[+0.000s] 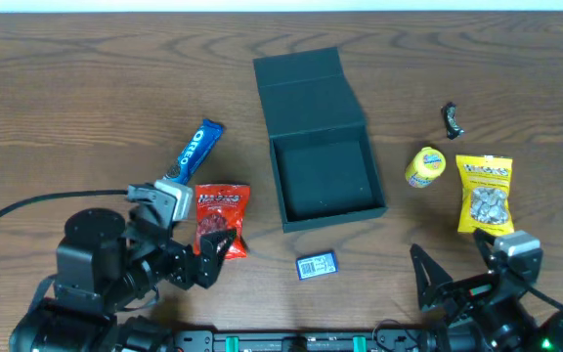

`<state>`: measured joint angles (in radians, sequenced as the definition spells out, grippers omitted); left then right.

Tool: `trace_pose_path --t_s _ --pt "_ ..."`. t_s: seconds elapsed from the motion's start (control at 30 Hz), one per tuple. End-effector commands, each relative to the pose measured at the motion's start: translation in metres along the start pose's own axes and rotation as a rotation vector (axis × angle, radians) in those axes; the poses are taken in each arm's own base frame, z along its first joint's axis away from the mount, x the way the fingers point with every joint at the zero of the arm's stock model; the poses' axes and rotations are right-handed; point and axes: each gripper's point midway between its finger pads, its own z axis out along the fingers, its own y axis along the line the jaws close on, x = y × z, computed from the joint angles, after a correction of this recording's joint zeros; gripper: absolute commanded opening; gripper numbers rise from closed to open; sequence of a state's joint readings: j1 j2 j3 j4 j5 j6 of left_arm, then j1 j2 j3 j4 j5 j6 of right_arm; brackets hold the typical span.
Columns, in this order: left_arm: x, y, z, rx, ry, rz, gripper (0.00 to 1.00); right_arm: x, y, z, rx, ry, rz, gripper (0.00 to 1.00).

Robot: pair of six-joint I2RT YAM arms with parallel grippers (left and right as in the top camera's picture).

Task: Pack container
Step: 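Move the left gripper toward the red Hacks bag, then lower the left gripper and grasp the red Hacks bag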

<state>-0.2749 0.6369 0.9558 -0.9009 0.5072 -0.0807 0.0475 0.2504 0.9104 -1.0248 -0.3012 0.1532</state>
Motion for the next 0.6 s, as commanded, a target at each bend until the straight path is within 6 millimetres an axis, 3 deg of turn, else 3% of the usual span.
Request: trace_pose_path --t_s 0.0,0.1,0.2,0.4,0.57 --pt "-0.004 -0.012 -0.001 0.067 0.004 -0.011 0.95 -0.001 0.009 0.000 -0.052 0.005 0.022 0.99" --pt "0.000 0.018 0.003 -0.098 0.018 -0.136 0.95 0.006 0.007 0.002 -0.043 0.049 0.038 0.99" --pt "0.019 0.050 0.008 -0.271 0.105 -0.277 0.95 0.019 -0.010 0.009 0.052 0.155 0.132 0.99" --pt "0.045 0.072 0.041 -0.340 0.330 -0.378 0.95 0.044 -0.052 0.021 0.328 0.507 0.233 0.99" --pt "0.065 0.094 0.073 -0.401 0.492 -0.430 0.95 0.059 -0.064 0.037 0.402 0.769 0.260 0.99"
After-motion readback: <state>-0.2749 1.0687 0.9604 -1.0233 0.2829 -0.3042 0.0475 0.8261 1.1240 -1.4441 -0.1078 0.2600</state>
